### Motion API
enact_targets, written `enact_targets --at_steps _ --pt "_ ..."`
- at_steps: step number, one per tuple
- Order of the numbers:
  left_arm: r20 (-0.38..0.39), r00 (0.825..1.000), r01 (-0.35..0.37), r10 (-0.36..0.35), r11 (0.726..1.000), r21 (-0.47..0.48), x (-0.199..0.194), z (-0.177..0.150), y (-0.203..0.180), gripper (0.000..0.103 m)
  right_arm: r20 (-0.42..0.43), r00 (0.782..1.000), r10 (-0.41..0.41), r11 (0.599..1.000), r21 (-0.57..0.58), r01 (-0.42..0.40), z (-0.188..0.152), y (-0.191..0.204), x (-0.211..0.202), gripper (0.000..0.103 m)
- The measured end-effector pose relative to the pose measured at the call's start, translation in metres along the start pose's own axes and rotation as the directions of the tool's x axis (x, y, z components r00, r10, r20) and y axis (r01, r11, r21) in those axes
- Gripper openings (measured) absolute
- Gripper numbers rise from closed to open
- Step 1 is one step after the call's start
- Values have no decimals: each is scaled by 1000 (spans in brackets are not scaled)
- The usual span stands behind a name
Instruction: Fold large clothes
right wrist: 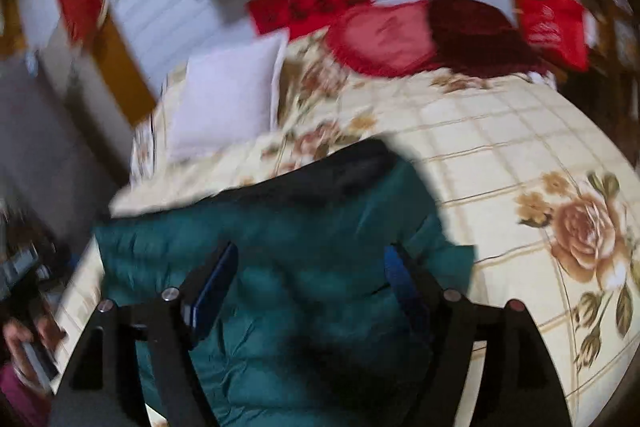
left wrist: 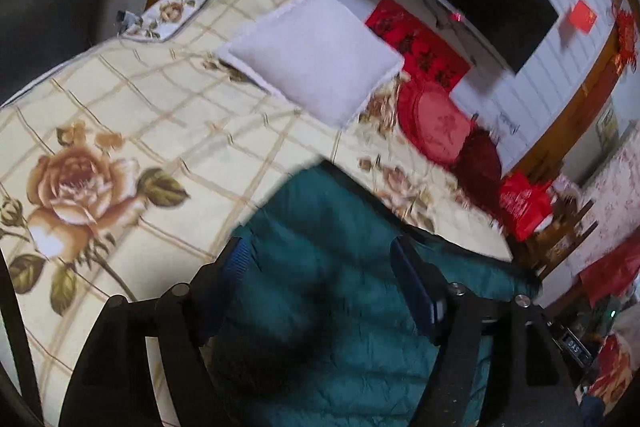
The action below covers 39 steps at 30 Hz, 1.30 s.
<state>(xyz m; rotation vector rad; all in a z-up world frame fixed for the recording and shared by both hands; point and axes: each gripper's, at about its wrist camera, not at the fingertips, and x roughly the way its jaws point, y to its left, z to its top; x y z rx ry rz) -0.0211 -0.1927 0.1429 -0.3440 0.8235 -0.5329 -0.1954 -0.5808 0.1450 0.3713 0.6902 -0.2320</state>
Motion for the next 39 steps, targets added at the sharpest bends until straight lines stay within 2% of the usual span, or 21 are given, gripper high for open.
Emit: enact_targets --at_steps 1,4,8,11,14,18,23,26,29,31,35,39 --pt "-17 1000 -26 27 1000 17 11 -5 -4 55 -20 1000 -21 998 -59 19 -1 15 16 79" --pt "-56 995 -84 87 995 50 40 -17 -11 56 -63 997 -55 991 -126 46 0 36 50 79" --pt "-96 979 -174 181 981 81 74 -27 -8 56 -117 988 -102 990 -113 89 1 35 91 79" --pt "-104 972 -201 212 974 104 90 -29 -4 57 -191 976 -105 993 -68 93 -5 21 119 80" --pt "-105 965 -226 240 966 129 102 -27 -6 60 -179 975 -135 989 -77 123 -9 18 133 81" --pt "-99 956 -259 277 952 164 107 -29 -11 61 -186 966 -177 980 -121 156 -10 27 127 81" --pt "-89 957 -258 275 952 168 107 -31 -11 61 -124 982 -144 986 -100 132 -11 16 78 81" --pt "-88 956 -261 278 950 172 108 -31 -11 61 -115 979 -166 984 -90 156 -16 3 64 81" --pt "-81 953 -273 292 943 187 110 -31 -12 61 -111 972 -207 975 -106 196 -23 -9 67 82" --pt "-76 950 -284 304 938 196 112 -32 -15 63 -128 971 -203 977 -90 193 -26 -14 77 84" --pt "-71 943 -304 325 929 213 120 -32 -17 64 -97 974 -202 978 -74 196 -30 -21 91 91" --pt "-63 939 -318 339 922 223 124 -34 -18 66 -110 971 -212 975 -86 203 -29 -19 91 91"
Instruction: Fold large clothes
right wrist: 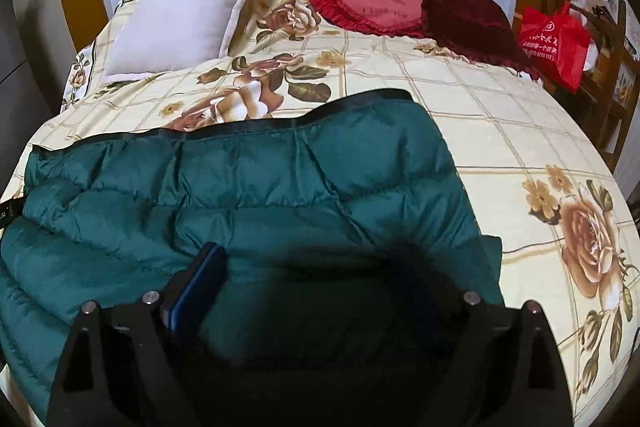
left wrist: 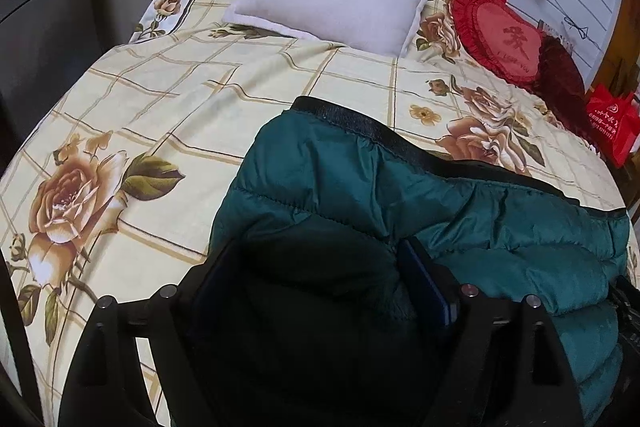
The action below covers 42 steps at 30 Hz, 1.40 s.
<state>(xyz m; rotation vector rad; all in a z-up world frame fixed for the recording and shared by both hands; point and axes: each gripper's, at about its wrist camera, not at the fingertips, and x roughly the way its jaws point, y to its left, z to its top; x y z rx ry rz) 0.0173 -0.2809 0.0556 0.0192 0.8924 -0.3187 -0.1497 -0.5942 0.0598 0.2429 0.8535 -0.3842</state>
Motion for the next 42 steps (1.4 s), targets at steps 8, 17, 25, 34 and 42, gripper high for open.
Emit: enact_targets --at_steps 8,17,25,34,42 --pt "11 1000 0 0 1000 3 0 -2 -1 66 49 990 130 991 -30 -128 -7 28 -71 91" --pt "25 1000 -3 3 1000 10 -7 -5 -2 66 -12 995 102 985 -142 -102 -43 65 -47 94" --pt "31 999 18 -19 999 26 -26 -10 3 66 56 994 93 993 -80 -88 -31 34 -89 93" --pt "40 999 29 -32 998 64 -52 -19 7 66 -38 996 -81 993 80 84 -24 -33 -50 93" --pt "-15 984 176 -176 984 -14 -68 -27 32 66 -52 991 127 962 251 -110 -36 -69 -33 98"
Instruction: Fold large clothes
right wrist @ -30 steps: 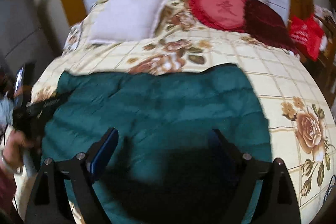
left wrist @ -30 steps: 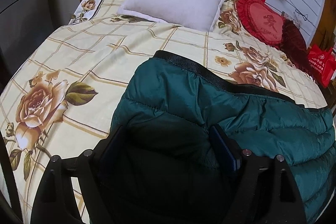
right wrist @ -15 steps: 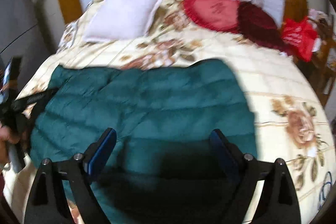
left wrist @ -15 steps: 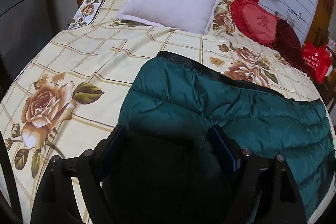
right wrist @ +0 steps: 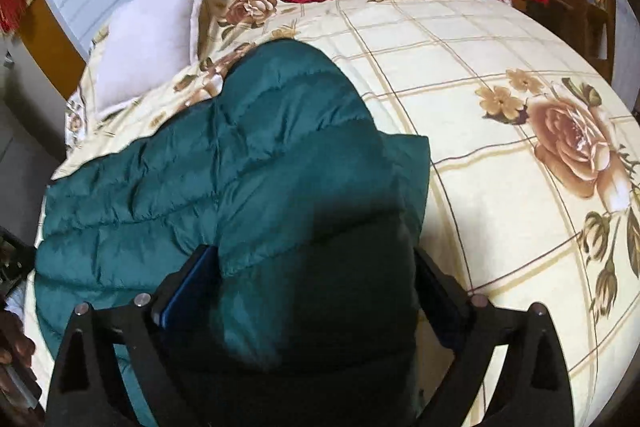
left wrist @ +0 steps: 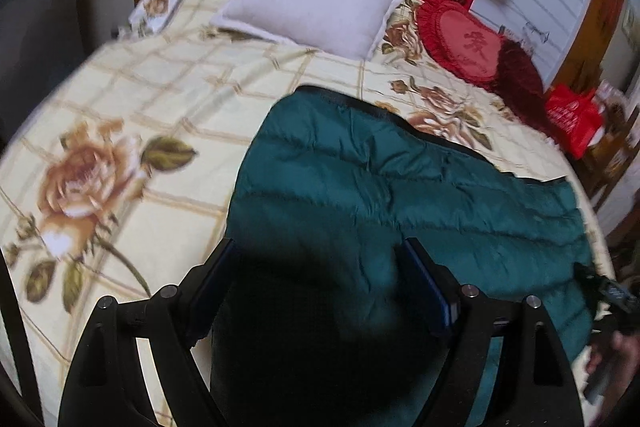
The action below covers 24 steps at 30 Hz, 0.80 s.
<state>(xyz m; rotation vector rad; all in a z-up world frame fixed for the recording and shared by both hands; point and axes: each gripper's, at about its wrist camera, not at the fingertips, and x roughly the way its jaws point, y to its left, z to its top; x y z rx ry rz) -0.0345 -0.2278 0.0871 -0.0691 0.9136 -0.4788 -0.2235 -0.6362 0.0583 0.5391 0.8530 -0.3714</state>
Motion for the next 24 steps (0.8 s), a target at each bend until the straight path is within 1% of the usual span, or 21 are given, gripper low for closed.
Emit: enact_targets --at_steps 2,4,6,8,10,13,14,18,19,20,21,22,24 --pt "-12 999 48 -49 997 -53 -3 -3 16 66 -7 1000 6 1000 -11 -6 2 -4 0 103" --pt "-19 996 89 -92 990 -112 -3 -6 33 66 -21 999 28 1000 -14 -28 4 -8 4 103" --pt "-50 988 136 -148 973 -188 4 -10 52 66 -36 998 50 999 -3 -50 6 -11 10 103" --pt "-75 975 185 -208 954 -237 12 -13 63 66 -64 994 88 996 8 -88 7 -13 18 103" --pt "-77 964 229 -256 939 -258 17 -16 66 66 -72 992 100 995 9 -100 8 -13 22 103" --pt "-98 944 283 -314 928 -244 24 -19 60 66 -87 987 131 991 10 -131 10 -14 28 103" --pt "-111 939 292 -326 924 -245 28 -21 58 67 -95 985 142 990 14 -142 11 -16 30 103" --pt "-118 935 294 -334 917 -268 40 -26 57 80 -119 978 170 986 19 -169 13 -17 37 103" --pt "-121 931 300 -344 911 -282 44 -27 58 82 -124 977 176 984 22 -174 12 -18 38 103" --pt "-126 923 311 -362 899 -308 49 -28 60 84 -129 975 183 983 27 -181 12 -19 40 103" --pt "-107 919 330 -380 888 -321 50 -29 61 86 -135 972 193 981 34 -190 13 -20 42 103" --pt "-103 919 334 -382 888 -316 51 -29 60 86 -139 970 201 979 40 -198 13 -23 44 103" --pt "-96 925 328 -367 902 -282 52 -27 55 87 -138 966 217 976 47 -212 14 -24 46 103"
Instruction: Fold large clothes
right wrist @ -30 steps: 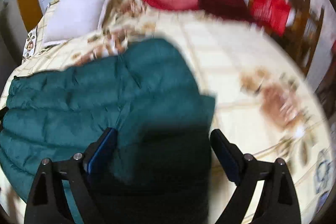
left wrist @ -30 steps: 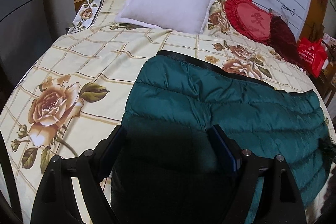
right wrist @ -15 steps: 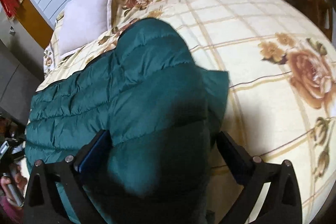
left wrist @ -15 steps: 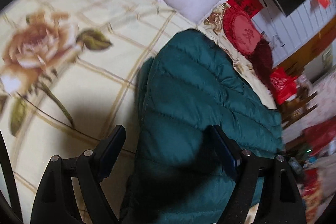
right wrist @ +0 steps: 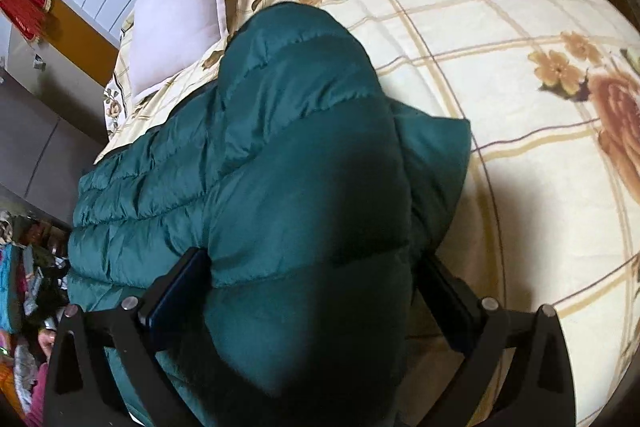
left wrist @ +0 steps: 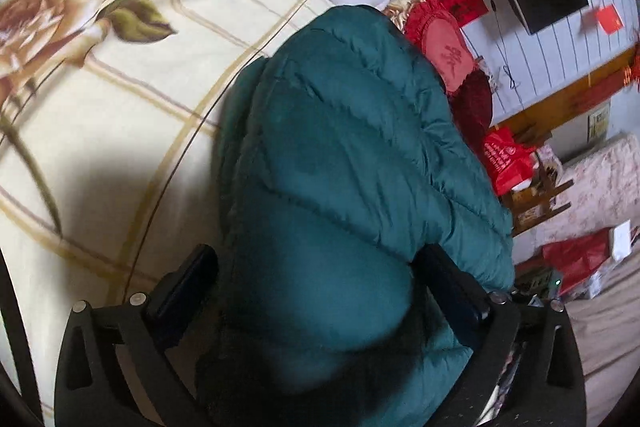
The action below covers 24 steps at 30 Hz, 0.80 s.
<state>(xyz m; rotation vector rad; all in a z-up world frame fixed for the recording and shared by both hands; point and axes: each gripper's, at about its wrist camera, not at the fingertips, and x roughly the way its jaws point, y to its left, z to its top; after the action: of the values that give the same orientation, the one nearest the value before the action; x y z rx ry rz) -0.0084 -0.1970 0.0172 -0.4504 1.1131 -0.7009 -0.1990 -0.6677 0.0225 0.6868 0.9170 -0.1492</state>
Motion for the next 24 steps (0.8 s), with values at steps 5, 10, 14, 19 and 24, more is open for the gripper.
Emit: enact_targets --at_steps 5,10,14,19,24 --pt "-22 1000 1 -1 1000 26 5 0 -8 76 37 999 8 1000 -9 -8 -7 8 -3 96" --pt "8 1000 -15 14 993 115 -15 -10 -30 43 92 996 -1 998 -55 6 -18 31 -24 64" --pt "19 999 25 -29 984 174 -46 -17 -50 26 142 987 76 996 -67 -67 -26 51 -61 41" --pt "15 994 105 -112 965 242 -96 -34 -79 22 141 979 147 985 -111 -132 -48 87 -101 38" --pt "-13 984 178 -180 955 237 -143 -55 -85 21 97 980 171 979 -129 -158 -89 113 -147 38"
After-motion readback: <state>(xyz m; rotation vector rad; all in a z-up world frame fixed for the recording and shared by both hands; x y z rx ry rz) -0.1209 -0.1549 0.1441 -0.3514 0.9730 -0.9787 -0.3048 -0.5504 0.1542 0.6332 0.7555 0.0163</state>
